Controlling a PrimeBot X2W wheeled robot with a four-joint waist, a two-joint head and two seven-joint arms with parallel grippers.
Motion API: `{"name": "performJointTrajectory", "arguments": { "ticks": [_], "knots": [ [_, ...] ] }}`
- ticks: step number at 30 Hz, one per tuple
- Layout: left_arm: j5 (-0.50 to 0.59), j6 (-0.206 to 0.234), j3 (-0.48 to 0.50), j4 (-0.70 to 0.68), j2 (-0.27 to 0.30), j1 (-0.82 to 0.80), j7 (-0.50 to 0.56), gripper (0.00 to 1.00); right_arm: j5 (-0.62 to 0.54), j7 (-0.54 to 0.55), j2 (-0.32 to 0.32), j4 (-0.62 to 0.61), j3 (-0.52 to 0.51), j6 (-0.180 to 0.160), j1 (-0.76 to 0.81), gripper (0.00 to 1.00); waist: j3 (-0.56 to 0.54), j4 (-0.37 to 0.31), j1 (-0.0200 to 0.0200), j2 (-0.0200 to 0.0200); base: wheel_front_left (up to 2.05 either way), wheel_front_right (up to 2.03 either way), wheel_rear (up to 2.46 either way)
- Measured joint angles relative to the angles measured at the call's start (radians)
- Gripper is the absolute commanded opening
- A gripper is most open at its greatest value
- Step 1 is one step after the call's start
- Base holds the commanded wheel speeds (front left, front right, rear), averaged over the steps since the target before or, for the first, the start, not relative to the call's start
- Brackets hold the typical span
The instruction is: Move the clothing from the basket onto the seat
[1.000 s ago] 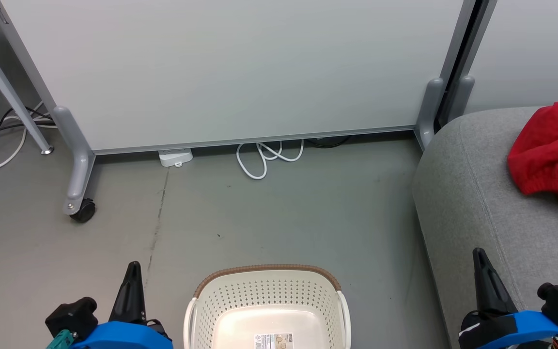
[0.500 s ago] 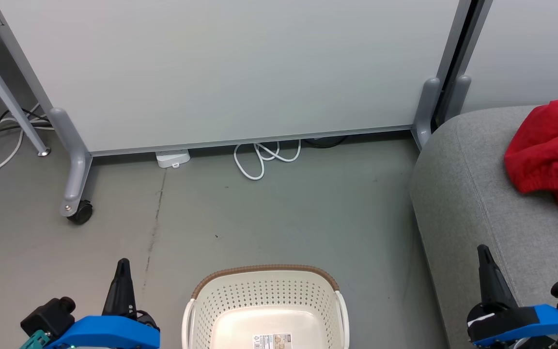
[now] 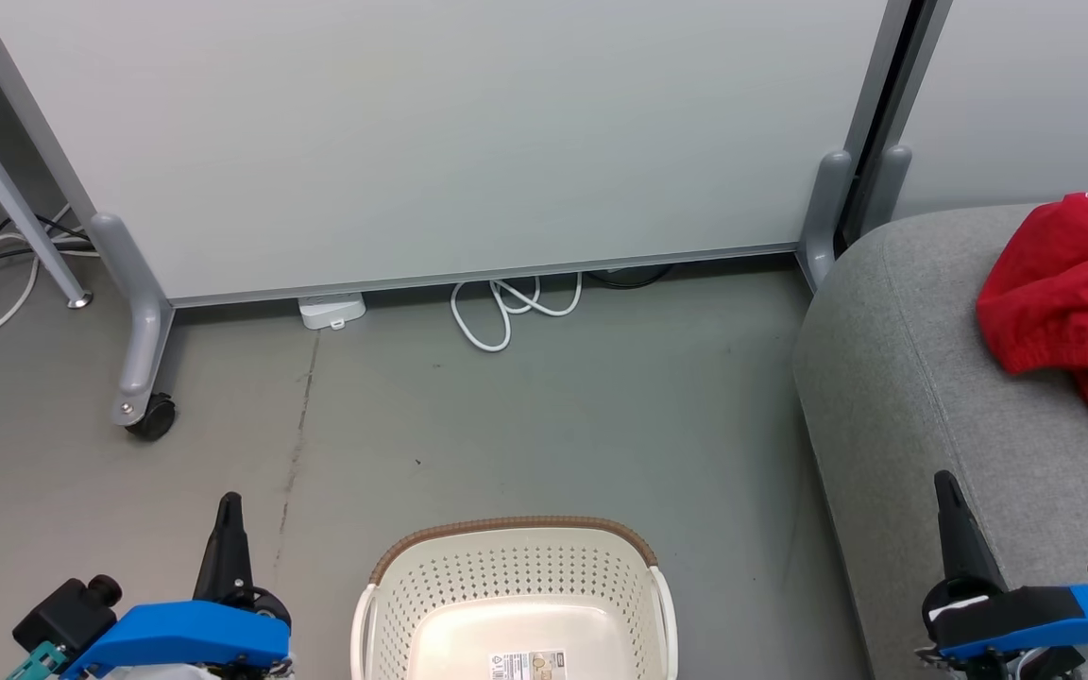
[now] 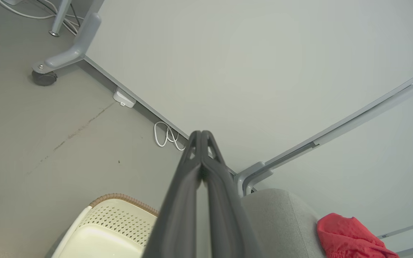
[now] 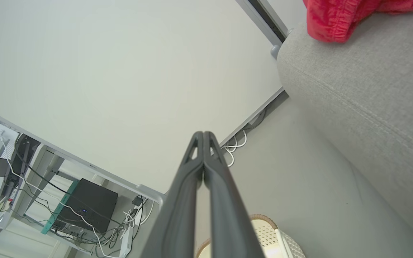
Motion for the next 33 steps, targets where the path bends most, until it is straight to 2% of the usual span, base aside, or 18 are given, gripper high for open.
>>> {"name": "performJointTrajectory", "arguments": {
  "ticks": [33],
  "knots": [
    [-0.38,-0.004,0.043,-0.036,0.0,-0.027,0.092,0.0,0.375,0.094,0.0,-0.011,-0.012,0.0,-0.032,0.0,-0.002,-0.018,0.0,0.0,0.0,0.0,0.0]
  ]
}}
